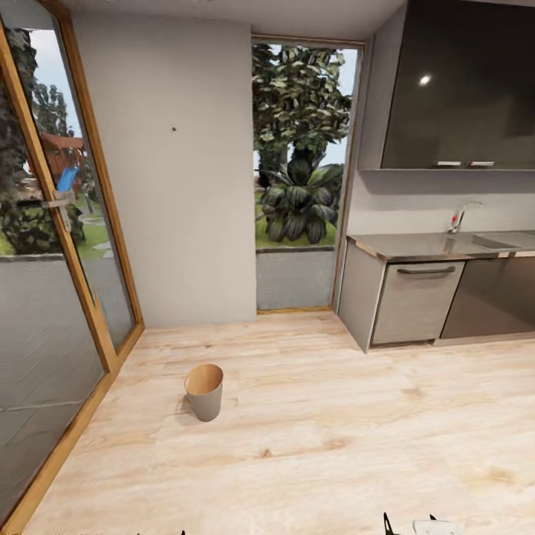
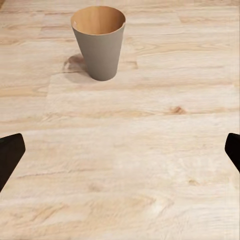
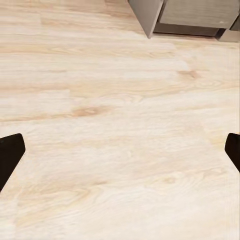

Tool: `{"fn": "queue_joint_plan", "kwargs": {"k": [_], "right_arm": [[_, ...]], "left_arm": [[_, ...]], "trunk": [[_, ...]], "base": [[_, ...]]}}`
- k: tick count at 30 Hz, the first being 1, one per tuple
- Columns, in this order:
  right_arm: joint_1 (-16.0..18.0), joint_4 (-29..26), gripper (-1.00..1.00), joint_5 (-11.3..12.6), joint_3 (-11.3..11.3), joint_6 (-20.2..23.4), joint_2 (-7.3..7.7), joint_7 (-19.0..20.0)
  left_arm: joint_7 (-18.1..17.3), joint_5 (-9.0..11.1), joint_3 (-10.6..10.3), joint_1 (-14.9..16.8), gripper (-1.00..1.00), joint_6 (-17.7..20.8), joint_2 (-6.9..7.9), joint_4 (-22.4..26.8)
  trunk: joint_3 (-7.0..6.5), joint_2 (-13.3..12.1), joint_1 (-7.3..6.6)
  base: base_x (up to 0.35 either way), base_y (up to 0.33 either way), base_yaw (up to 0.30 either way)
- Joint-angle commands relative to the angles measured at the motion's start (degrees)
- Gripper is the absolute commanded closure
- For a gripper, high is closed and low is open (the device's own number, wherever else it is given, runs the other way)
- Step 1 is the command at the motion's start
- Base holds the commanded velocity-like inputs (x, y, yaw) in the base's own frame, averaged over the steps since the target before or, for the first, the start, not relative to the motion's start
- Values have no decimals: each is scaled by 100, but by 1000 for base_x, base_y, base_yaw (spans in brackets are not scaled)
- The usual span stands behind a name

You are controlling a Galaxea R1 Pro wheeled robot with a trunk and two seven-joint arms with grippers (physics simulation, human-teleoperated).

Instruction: Put the three can of soda from the living room inside the tash can in the kitchen.

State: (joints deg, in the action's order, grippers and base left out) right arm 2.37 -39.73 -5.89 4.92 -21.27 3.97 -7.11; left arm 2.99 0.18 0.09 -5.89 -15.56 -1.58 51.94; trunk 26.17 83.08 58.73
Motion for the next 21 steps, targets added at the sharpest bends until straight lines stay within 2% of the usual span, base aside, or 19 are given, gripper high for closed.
{"fn": "queue_joint_plan", "kwargs": {"k": [1, 21], "right_arm": [[0, 0, -100, 0, 0, 0, 0, 0], [0, 0, -100, 0, 4, 0, -2, -9]], "left_arm": [[0, 0, 0, 0, -100, 0, 0, 0], [0, -3, 0, 0, -100, 0, 0, 1]], "trunk": [[-4, 0, 0], [-86, 0, 0]], "base": [[118, -150, 225], [118, -150, 228]]}}
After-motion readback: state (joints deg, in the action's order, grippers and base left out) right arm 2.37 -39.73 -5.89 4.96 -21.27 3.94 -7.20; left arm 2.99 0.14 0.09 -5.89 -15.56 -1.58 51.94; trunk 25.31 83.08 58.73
